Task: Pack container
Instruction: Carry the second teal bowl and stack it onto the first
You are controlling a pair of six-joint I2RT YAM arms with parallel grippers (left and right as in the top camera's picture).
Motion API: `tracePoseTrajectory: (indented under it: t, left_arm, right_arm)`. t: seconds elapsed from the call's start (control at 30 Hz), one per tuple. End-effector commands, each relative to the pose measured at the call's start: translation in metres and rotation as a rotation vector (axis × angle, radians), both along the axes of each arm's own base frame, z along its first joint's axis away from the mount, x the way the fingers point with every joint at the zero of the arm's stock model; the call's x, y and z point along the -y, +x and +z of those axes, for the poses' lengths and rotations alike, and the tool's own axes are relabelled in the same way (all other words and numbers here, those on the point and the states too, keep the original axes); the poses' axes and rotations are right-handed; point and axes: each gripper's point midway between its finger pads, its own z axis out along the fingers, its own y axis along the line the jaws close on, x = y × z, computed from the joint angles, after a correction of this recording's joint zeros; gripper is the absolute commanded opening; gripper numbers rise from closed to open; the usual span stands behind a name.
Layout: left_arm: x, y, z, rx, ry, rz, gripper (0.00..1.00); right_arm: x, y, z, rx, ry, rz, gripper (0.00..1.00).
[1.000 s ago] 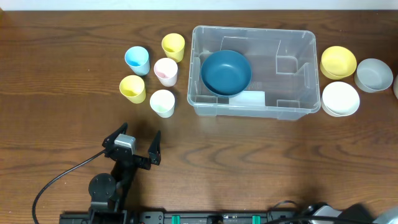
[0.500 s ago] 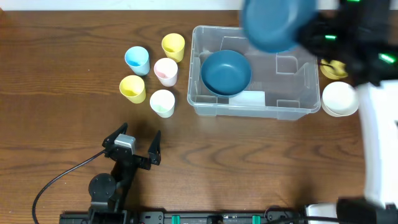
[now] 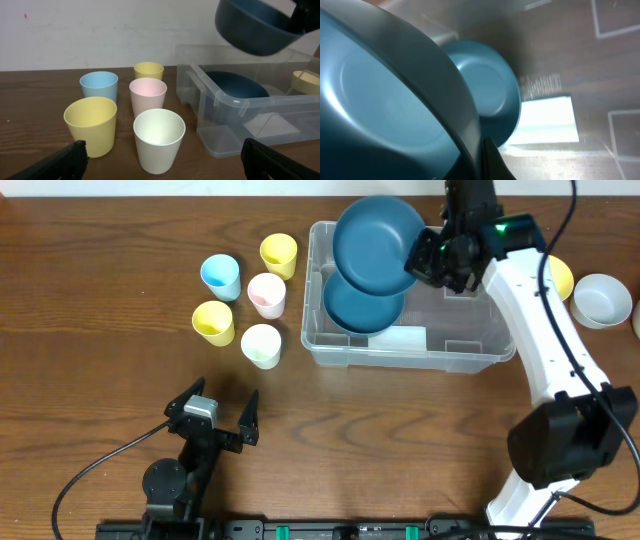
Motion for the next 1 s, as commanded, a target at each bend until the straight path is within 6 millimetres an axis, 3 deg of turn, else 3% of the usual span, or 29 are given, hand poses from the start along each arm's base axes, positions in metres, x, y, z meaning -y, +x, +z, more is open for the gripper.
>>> tracePoseTrajectory:
  t: [0.0, 0.2, 0.63, 0.73, 0.8, 0.9, 0.97]
  left_arm:
    - [0.001, -0.001, -0.016, -0.042, 0.015, -0.013, 0.98]
    - [0.001, -0.001, -0.016, -0.042, 0.015, -0.013, 0.98]
    - [0.001, -0.001, -0.016, -0.042, 0.015, -0.013, 0.98]
    - [0.001, -0.001, -0.016, -0.042, 0.015, -0.013, 0.98]
    - [0.001, -0.001, -0.016, -0.042, 0.015, -0.013, 0.98]
    - [0.001, -0.001, -0.016, -0.042, 0.015, -0.013, 0.98]
    - [0.001, -0.001, -0.016, -0.042, 0.015, -0.013, 0.98]
  right_arm:
    - [-0.011, -0.005, -0.013, -0.050, 0.015, 0.023, 0.01]
    - [-0.019, -0.007, -0.042, -0.114, -0.007, 0.057, 0.01]
    - [-0.018, -0.004, -0.064, -0.150, -0.044, 0.051, 0.06]
    - [-0.017, -0.004, -0.064, -0.151, -0.044, 0.051, 0.20]
    - [-0.018, -0.005, -0.064, -0.153, -0.044, 0.052, 0.40]
    - [-0.018, -0.005, -0.064, -0.154, -0.045, 0.052, 0.60]
    - [-0.018, -0.004, -0.064, -0.150, -0.043, 0.052, 0.64]
